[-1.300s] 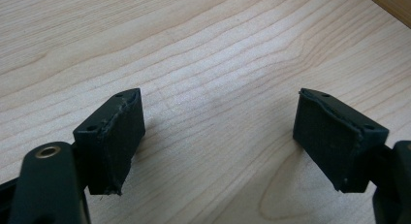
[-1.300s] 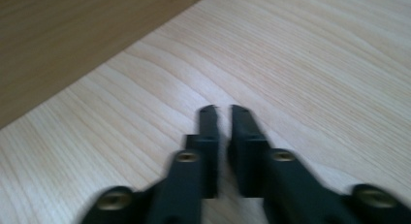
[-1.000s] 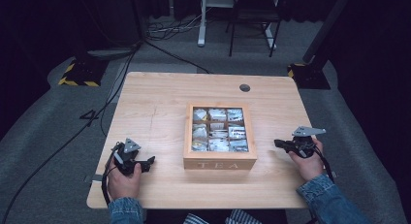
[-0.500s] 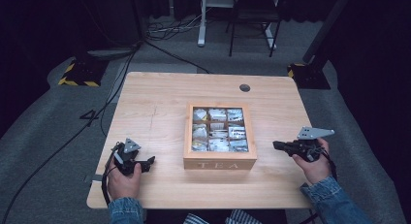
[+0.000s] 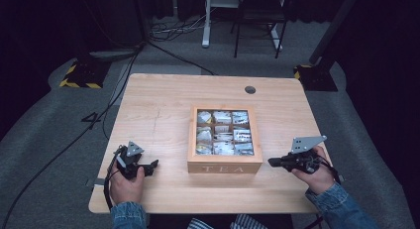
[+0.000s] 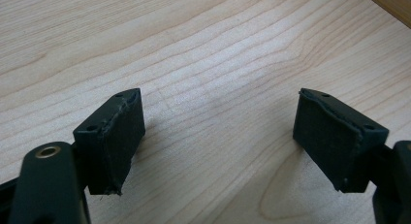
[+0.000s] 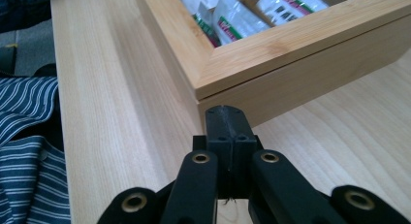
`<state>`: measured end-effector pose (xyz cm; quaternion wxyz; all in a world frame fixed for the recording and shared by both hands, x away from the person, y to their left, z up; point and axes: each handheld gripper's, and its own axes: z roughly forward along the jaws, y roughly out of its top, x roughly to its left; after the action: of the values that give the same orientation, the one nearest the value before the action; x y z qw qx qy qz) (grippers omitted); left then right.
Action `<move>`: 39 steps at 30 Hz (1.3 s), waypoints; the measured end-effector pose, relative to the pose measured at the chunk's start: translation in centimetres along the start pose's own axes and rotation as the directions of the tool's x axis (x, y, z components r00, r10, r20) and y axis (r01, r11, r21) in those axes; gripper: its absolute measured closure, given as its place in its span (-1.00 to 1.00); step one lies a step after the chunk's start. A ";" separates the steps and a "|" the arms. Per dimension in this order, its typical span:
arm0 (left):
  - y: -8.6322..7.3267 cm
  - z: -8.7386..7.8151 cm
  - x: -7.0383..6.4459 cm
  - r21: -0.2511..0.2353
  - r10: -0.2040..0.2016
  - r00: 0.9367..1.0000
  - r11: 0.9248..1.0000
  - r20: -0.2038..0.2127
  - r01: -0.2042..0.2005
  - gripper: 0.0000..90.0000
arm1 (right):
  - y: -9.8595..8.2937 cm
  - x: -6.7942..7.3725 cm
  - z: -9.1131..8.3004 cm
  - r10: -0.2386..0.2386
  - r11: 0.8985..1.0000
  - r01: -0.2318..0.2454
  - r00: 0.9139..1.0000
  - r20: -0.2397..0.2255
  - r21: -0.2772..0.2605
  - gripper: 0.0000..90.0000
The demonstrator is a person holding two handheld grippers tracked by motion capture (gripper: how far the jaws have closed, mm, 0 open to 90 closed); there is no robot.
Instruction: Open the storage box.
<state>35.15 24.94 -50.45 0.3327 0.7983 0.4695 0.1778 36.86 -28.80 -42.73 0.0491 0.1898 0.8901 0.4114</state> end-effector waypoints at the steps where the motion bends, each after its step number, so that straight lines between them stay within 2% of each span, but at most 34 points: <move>1: 0.0 0.0 0.0 0.000 0.000 1.000 1.000 0.000 0.000 -0.57 | 0.0 0.0 0.0 0.000 1.000 0.000 1.000 0.000 0.000 1.00; 11: 0.0 0.0 0.0 0.000 0.000 1.000 1.000 0.000 0.000 -0.57 | 0.2 0.5 1.6 -0.004 0.999 0.006 0.999 -0.040 0.041 1.00; 19: 0.0 0.0 0.0 0.000 0.000 1.000 1.000 0.000 0.000 -0.57 | 0.3 0.5 2.2 0.009 1.000 -0.007 0.998 -0.068 0.030 1.00; 23: 0.0 0.0 0.0 0.000 0.000 1.000 1.000 0.000 0.000 -0.57 | 0.3 0.6 2.2 0.006 1.000 -0.005 0.998 -0.062 0.018 1.00; 28: 0.0 0.0 0.0 0.000 0.000 1.000 1.000 0.000 0.000 -0.57 | 0.4 0.5 1.9 0.023 1.000 -0.025 0.997 -0.068 -0.017 1.00; 33: 0.0 0.0 0.0 -0.001 -0.001 1.000 1.000 0.000 0.001 -0.57 | 1.0 0.3 1.0 0.041 0.996 -0.046 0.997 -0.062 -0.082 1.00; 39: 0.0 0.0 0.0 0.000 0.000 1.000 1.000 0.000 0.000 -0.57 | 2.0 0.1 0.1 0.049 0.985 -0.059 0.997 -0.060 -0.163 1.00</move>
<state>35.16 24.94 -50.45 0.3327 0.7982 0.4697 0.1776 37.39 -27.54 -41.30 0.0284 0.1975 0.8487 0.4898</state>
